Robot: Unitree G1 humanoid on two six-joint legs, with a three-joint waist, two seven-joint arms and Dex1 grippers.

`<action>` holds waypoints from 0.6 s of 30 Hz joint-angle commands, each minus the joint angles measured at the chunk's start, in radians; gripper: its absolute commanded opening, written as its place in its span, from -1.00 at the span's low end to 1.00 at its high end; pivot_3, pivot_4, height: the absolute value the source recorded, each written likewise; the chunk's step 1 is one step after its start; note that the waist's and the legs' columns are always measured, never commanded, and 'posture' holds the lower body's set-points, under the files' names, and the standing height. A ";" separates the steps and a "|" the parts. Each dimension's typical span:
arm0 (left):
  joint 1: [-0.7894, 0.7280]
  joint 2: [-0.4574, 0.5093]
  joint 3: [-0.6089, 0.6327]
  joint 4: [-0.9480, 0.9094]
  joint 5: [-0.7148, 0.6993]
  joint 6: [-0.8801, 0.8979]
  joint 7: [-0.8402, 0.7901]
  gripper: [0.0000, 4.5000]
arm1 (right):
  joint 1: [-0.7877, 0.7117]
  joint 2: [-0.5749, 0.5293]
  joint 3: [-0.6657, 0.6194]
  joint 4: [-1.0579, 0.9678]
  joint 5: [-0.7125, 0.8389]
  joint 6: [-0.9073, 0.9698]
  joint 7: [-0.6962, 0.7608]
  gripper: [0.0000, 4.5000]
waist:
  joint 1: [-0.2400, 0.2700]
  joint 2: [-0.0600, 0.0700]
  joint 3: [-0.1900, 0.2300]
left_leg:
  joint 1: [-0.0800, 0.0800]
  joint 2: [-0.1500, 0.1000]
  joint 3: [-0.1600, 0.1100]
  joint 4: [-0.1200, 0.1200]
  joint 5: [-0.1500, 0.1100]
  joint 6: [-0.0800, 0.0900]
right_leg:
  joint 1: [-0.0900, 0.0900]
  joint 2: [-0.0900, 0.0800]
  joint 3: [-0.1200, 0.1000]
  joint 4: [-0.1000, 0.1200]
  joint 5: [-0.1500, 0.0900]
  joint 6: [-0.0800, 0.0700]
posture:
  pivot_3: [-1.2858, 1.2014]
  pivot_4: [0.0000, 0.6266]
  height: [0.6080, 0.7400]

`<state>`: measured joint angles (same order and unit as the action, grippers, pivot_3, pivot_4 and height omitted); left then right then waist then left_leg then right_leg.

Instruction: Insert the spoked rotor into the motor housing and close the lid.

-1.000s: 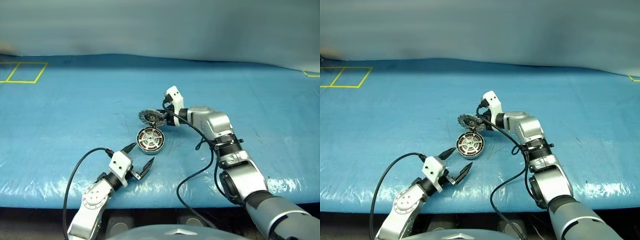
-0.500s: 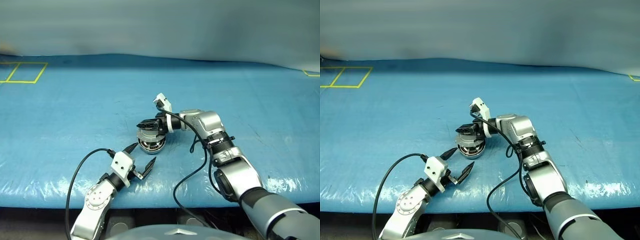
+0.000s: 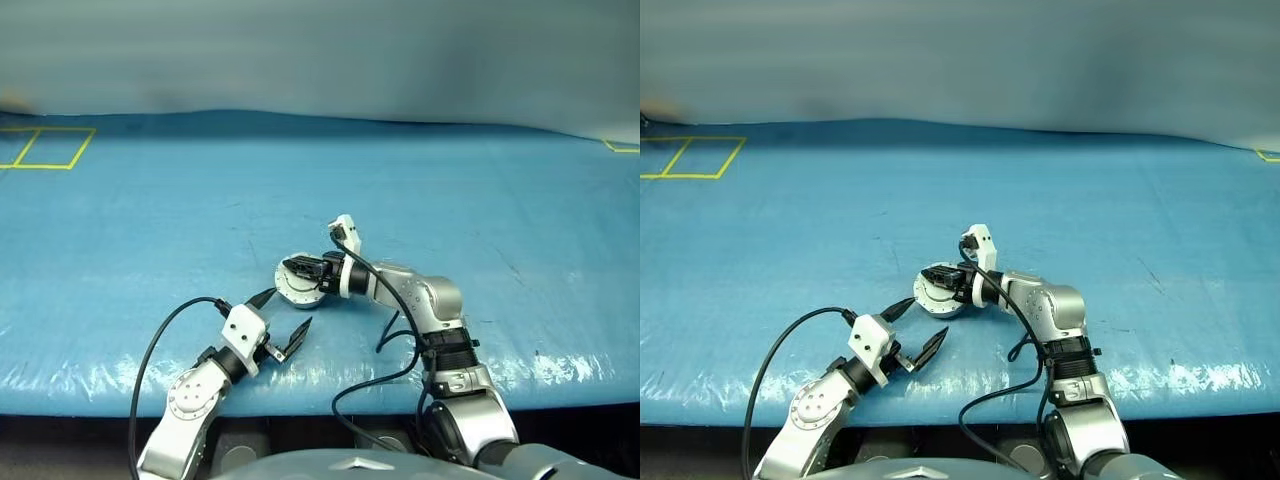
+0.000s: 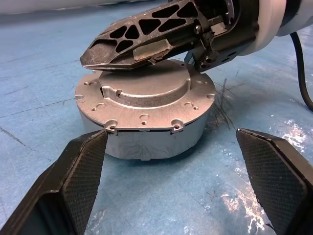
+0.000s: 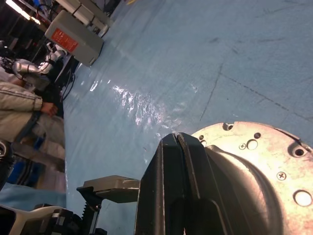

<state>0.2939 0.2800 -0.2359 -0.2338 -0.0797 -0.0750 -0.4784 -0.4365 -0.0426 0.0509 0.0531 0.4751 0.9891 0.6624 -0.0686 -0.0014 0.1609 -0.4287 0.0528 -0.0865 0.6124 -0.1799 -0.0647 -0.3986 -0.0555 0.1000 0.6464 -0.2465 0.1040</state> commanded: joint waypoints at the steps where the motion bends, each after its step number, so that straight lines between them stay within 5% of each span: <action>1: 0.001 0.006 0.009 -0.037 0.000 -0.027 0.002 1.00 | 0.066 -0.019 0.041 -0.148 0.007 0.025 -0.050 -0.98 | 0.001 0.000 0.000 | 0.000 0.000 0.000 0.000 0.000 0.000 | 0.000 0.000 0.000 0.000 0.000 0.000 | 0.03 -0.52 1.00; 7: 0.036 0.009 0.031 -0.047 0.011 -0.051 0.023 1.00 | 0.167 -0.082 0.066 -0.453 0.004 0.034 -0.151 -0.98 | 0.002 0.000 0.000 | -0.003 0.000 0.000 -0.002 0.000 0.000 | -0.002 0.000 0.000 -0.001 0.000 -0.001 | 0.03 -0.52 1.00; 18: 0.046 0.006 0.030 -0.034 0.011 -0.104 0.028 1.00 | 0.432 -0.298 0.216 -0.761 -0.269 -0.232 -0.321 -0.98 | 0.007 -0.002 0.000 | -0.003 0.000 0.001 -0.001 0.000 -0.001 | -0.008 -0.001 0.000 -0.002 -0.001 -0.001 | 0.03 -0.52 1.00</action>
<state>0.3355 0.2839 -0.2053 -0.2381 -0.0631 -0.1551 -0.4465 -0.0099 -0.3247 0.2499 -0.6480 0.2605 0.8043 0.3720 -0.0617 -0.0033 0.1609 -0.4319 0.0528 -0.0857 0.6114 -0.1803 -0.0653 -0.4071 -0.0563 0.1005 0.6446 -0.2474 0.1029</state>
